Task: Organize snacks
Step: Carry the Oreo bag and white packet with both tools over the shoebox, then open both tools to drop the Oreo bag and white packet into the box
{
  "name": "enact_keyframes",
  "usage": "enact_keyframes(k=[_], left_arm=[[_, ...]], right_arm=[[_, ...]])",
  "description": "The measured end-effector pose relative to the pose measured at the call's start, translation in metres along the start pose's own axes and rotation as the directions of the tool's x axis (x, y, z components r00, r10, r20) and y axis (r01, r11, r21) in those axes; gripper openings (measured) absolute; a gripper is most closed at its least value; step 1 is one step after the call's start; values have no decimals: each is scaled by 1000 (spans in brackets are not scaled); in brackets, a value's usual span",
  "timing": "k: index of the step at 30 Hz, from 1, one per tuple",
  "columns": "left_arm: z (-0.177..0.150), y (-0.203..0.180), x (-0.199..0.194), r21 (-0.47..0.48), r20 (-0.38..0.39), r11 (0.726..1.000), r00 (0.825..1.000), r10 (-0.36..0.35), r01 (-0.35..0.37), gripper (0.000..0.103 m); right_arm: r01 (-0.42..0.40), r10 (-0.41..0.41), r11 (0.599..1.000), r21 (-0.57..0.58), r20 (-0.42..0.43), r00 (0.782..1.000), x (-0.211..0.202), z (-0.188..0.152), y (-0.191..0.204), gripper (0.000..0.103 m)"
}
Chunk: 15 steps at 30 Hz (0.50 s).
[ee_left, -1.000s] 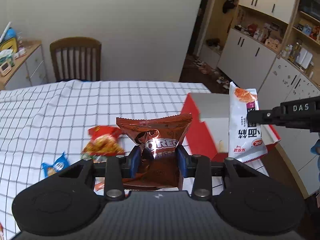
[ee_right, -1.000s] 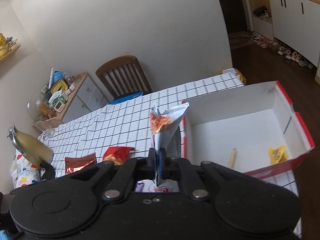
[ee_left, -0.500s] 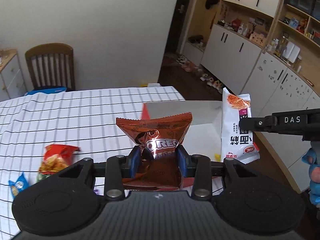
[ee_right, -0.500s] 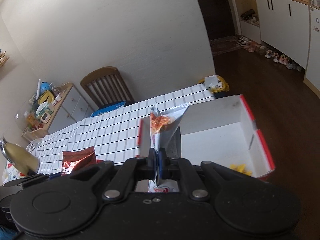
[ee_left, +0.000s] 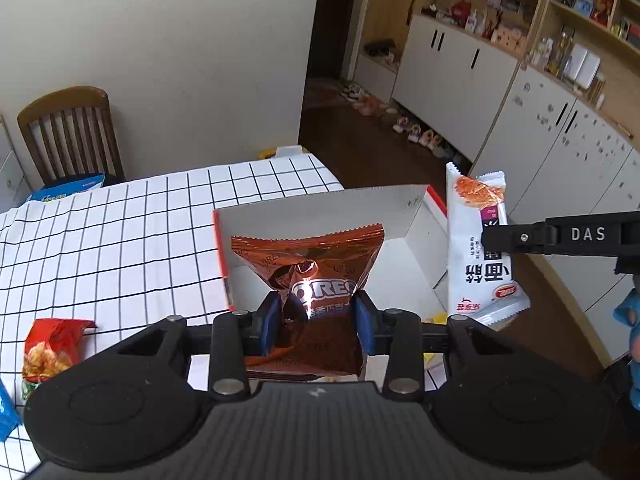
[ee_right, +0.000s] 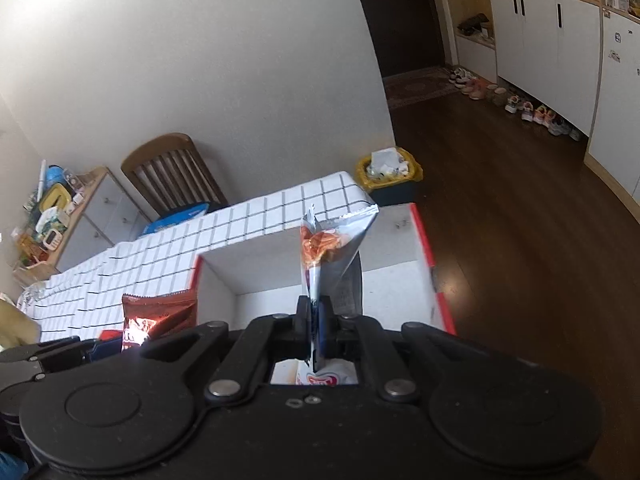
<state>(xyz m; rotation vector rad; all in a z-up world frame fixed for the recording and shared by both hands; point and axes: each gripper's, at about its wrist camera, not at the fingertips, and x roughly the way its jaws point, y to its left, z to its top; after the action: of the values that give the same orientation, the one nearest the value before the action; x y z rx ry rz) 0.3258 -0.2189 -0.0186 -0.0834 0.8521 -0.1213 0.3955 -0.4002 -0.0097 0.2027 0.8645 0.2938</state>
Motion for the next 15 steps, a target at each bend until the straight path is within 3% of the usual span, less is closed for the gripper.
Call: enact_keyframes(k=[15], left_arm=[[12,-18,72,8,-142,999,989,44,-44,38]], right_arm=[[14,-15,1000,-15,-124,992,50,-4,-27,2]])
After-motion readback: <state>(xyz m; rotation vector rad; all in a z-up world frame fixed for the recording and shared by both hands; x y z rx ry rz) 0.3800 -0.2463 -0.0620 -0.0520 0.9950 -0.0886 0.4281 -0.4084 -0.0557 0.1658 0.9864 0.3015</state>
